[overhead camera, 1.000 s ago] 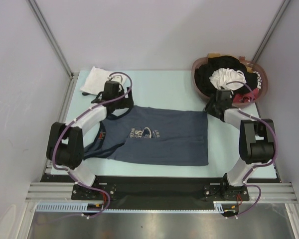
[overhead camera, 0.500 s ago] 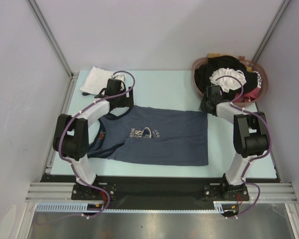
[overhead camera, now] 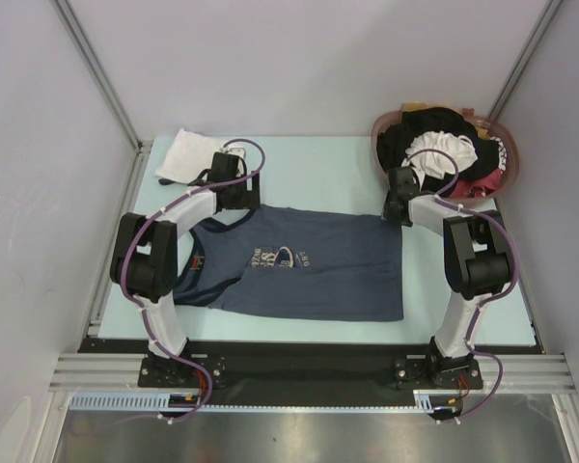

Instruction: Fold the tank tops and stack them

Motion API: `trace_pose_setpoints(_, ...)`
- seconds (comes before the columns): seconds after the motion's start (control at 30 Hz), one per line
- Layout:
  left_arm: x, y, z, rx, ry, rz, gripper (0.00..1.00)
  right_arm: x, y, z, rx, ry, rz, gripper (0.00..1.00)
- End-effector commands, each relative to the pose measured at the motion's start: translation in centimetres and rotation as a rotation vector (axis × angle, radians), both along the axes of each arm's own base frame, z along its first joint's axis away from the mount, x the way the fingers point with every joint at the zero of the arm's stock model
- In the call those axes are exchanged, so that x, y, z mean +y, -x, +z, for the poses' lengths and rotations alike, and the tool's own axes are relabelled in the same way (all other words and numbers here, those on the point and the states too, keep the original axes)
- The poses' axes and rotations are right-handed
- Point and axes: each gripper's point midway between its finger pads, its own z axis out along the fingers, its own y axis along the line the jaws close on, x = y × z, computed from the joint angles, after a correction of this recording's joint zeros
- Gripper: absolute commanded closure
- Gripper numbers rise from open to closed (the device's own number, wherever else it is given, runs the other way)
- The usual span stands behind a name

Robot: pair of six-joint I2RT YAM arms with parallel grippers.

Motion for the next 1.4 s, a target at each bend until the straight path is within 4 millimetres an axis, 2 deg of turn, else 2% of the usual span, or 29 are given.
trace_pose_setpoints(0.0,0.1,-1.2,1.9,-0.057,0.001,-0.017,0.09,0.4,-1.4,0.8,-0.026,0.022,-0.024,0.55)
trace_pose_setpoints(0.07,0.2,-1.2,1.7,-0.053,-0.008,-0.013,0.09,0.7,-1.6,0.3,-0.015,0.015,-0.023,0.60)
trace_pose_setpoints(0.3,0.5,-1.5,1.0,-0.044,-0.030,-0.004,0.11,0.6,-2.7,0.5,-0.005,0.078,-0.045,0.58)
trace_pose_setpoints(0.4,0.6,-1.6,1.1,-0.048,-0.033,-0.004,0.11,0.0,-2.3,1.0,-0.005,0.112,-0.042,0.53)
trace_pose_setpoints(0.6,0.2,-1.8,0.8,-0.044,-0.024,-0.018,0.12,-1.2,-1.5,0.6,0.018,0.165,-0.030,0.54)
trace_pose_setpoints(0.8,0.1,-1.8,0.5,-0.031,-0.026,-0.026,0.13,-0.7,-1.9,-0.1,0.052,0.157,0.001,0.56)
trace_pose_setpoints(0.93,0.3,-1.7,0.6,-0.034,-0.031,-0.023,0.14,-0.5,-2.2,-0.2,0.057,0.168,0.010,0.69)
trace_pose_setpoints(0.97,0.2,-1.7,0.7,-0.037,-0.029,-0.026,0.14,-0.5,-2.0,-0.2,0.054,0.166,0.010,0.81)
trace_pose_setpoints(1.1,-0.1,-1.9,0.4,-0.034,-0.016,-0.039,0.16,-0.6,-2.0,0.5,0.018,0.160,0.001,0.97)
trace_pose_setpoints(1.13,-0.2,-2.1,0.4,-0.037,-0.016,-0.042,0.23,-0.7,-2.0,0.6,0.010,0.161,-0.001,0.99)
trace_pose_setpoints(1.23,-0.2,-3.1,0.3,-0.019,-0.041,-0.036,0.32,-0.6,-2.0,0.9,-0.003,0.155,0.005,1.00)
trace_pose_setpoints(1.37,0.1,-3.5,-0.4,0.005,-0.062,-0.026,0.32,-0.2,-1.8,1.2,-0.022,0.141,0.019,1.00)
